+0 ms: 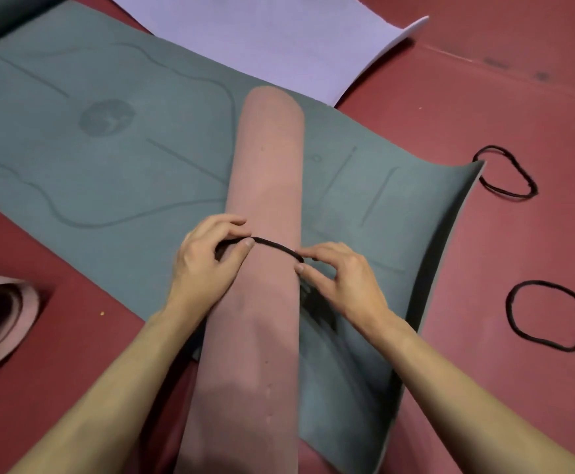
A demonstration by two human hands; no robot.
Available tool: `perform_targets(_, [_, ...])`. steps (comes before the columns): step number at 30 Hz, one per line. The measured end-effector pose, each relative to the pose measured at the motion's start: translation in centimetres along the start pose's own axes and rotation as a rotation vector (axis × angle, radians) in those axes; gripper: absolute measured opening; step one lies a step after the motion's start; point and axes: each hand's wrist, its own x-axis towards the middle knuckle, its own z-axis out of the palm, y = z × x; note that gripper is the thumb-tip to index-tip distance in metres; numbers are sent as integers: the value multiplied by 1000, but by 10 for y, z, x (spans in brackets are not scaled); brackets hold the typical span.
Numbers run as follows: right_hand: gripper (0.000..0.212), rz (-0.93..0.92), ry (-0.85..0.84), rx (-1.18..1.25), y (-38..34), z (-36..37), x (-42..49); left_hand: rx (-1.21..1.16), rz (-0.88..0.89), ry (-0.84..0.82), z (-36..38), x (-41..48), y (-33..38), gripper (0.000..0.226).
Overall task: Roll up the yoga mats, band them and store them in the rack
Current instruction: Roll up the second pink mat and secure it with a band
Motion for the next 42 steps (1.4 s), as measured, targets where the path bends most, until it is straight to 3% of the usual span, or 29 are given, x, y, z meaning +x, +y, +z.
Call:
perform_targets(2, [27, -1, -2, 25, -2, 3, 6, -26, -46, 23, -2, 0, -1, 1])
perform_targets(5, [12, -13, 37, 80, -5, 9, 21, -43, -103, 50, -3, -1, -2, 4])
perform_targets(10, [15, 57, 106, 91, -19, 11, 42, -38, -203, 62, -7, -1, -9, 6])
perform_targets(14, [14, -38, 92, 105, -30, 25, 40, -115, -289, 102, -6, -3, -6, 9])
perform_targets(18, [13, -101, 113, 116, -41, 38, 38, -109, -426, 15, 1, -6, 4, 51])
perform_targets(21, [23, -83, 117, 121, -47, 38, 39, -43, -405, -65, -6, -5, 9, 62])
perform_targets(24, [50, 17, 56, 106, -55, 43, 30, 89, -401, -127, -10, -6, 18, 52])
perform_targets(26, [74, 197, -78, 186, -64, 49, 22, 144, -496, -172, -8, -7, 27, 53])
perform_targets(29, [82, 267, -195, 306, -67, 56, 19, 98, -665, -229, -10, -14, 27, 66])
perform_targets(34, [91, 181, -251, 259, -87, 55, 20, -156, -765, -101, -33, -26, 8, 94])
perform_targets(42, [80, -55, -266, 249, -145, 64, 34, -185, -711, 202, -90, -40, 11, 69])
